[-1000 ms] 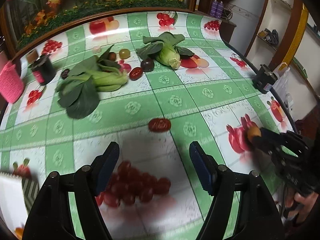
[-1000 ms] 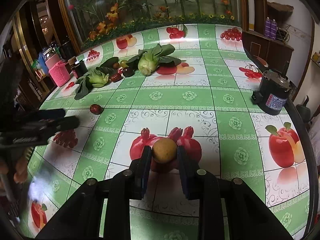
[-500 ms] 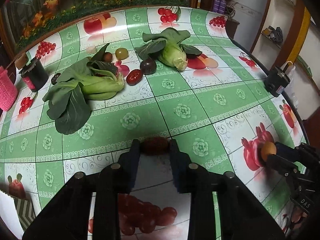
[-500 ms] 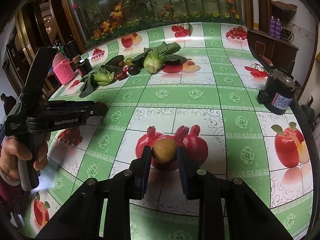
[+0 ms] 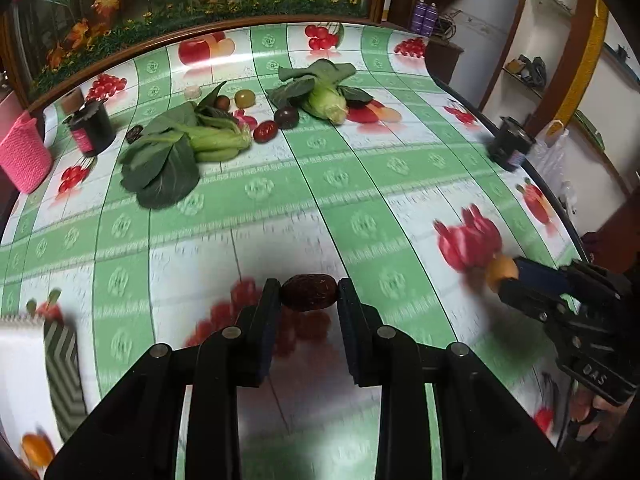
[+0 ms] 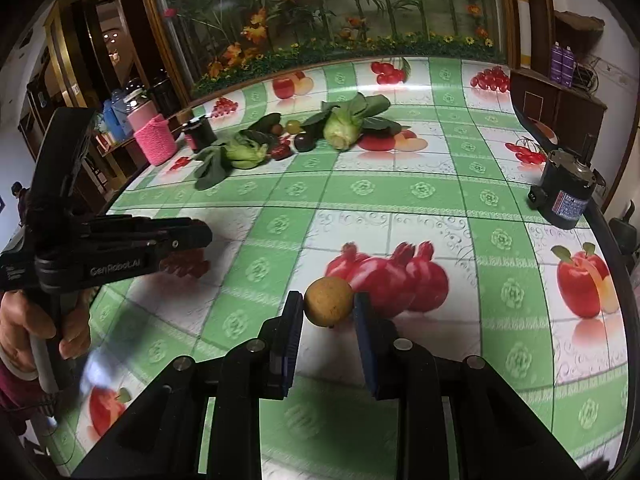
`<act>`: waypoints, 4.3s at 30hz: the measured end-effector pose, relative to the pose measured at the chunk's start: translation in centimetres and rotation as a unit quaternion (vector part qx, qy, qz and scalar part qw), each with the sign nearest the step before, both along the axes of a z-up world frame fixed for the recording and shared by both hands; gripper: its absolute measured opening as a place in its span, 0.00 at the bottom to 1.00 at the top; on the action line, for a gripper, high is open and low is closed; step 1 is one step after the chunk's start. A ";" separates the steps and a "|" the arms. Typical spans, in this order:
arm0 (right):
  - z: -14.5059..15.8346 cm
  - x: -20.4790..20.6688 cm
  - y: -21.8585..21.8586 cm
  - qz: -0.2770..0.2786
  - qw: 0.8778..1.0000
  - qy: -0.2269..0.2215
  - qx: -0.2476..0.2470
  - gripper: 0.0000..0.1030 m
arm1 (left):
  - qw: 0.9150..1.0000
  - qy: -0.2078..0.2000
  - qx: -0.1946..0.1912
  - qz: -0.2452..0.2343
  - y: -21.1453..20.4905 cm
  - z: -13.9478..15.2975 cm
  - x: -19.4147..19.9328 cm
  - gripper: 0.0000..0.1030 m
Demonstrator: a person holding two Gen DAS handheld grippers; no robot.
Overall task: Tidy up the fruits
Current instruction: 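Carry the tan fruit and red date over the white tray, then open both tools to release the tan fruit and red date into the tray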
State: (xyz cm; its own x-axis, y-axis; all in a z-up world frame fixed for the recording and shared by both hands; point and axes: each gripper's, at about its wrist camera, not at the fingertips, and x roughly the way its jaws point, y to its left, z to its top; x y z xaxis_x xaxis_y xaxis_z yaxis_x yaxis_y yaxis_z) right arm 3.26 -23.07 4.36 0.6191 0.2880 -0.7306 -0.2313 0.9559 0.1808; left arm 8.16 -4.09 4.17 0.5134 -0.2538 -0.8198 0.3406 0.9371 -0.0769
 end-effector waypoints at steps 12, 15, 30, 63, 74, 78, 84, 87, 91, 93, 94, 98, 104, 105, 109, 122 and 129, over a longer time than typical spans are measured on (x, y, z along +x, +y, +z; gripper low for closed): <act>0.3 -4.7 5.0 0.041 0.999 0.001 0.009 0.26 | 0.999 -0.003 0.003 0.037 4.8 0.8 -6.6 0.25; 0.0 -5.6 6.2 0.052 0.999 0.008 0.005 0.26 | 0.999 -0.003 -0.005 0.049 6.4 0.9 -7.9 0.25; -1.8 -6.6 9.9 0.086 0.995 0.036 -0.030 0.27 | 0.998 -0.010 -0.014 0.068 9.9 1.4 -10.6 0.25; 2.1 -7.2 20.8 0.192 0.981 -0.002 0.010 0.27 | 0.991 -0.031 -0.023 0.130 18.9 4.4 -14.5 0.25; 2.8 -7.4 28.8 0.256 0.967 -0.011 -0.005 0.27 | 0.979 -0.036 -0.003 0.201 25.9 3.5 -14.6 0.25; 2.6 -6.7 31.0 0.267 0.964 -0.009 -0.014 0.27 | 0.976 -0.037 -0.002 0.217 27.9 3.0 -13.6 0.25; 2.0 -4.9 32.9 0.271 0.962 0.000 -0.019 0.27 | 0.973 -0.030 0.002 0.230 29.7 2.0 -11.7 0.25; 1.5 -3.6 33.6 0.271 0.962 0.006 -0.023 0.27 | 0.972 -0.026 0.001 0.234 30.2 1.6 -10.8 0.25; 0.8 -2.3 34.6 0.272 0.962 0.013 -0.033 0.27 | 0.972 -0.018 0.003 0.235 30.7 1.1 -9.8 0.25; 0.4 -1.5 35.1 0.273 0.961 0.016 -0.040 0.27 | 0.972 -0.010 -0.001 0.236 31.0 0.7 -9.2 0.25; 0.3 -1.3 35.2 0.274 0.961 0.018 -0.041 0.27 | 0.972 -0.009 -0.002 0.236 31.1 0.5 -9.0 0.25; -0.5 -0.4 35.9 0.275 0.960 0.027 -0.050 0.27 | 0.972 -0.003 0.000 0.235 31.1 0.0 -8.2 0.25; -1.4 0.3 36.7 0.275 0.959 0.032 -0.063 0.27 | 0.972 0.005 0.002 0.237 31.2 -0.6 -7.1 0.25; -1.5 0.5 36.7 0.275 0.959 0.033 -0.062 0.27 | 0.971 0.008 0.003 0.238 31.3 -0.8 -6.9 0.25; -1.9 0.6 37.1 0.275 0.959 0.035 -0.061 0.27 | 0.969 0.018 0.005 0.244 31.6 -1.4 -6.7 0.25; -2.1 0.3 37.5 0.273 0.960 0.029 -0.047 0.41 | 0.963 0.027 0.009 0.267 32.2 -2.3 -6.8 0.26; -0.5 -0.9 35.9 0.258 0.966 0.015 -0.030 0.58 | 0.959 0.007 0.030 0.280 31.7 -1.7 -7.6 0.45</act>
State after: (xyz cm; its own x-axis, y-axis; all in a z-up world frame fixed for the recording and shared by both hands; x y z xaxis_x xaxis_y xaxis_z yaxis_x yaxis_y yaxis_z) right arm 2.34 12.84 3.84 0.3827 0.5096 -0.7706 -0.6752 0.7236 0.1432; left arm 0.54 27.60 2.49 0.5450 0.1065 -0.8316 -0.2186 0.9756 -0.0183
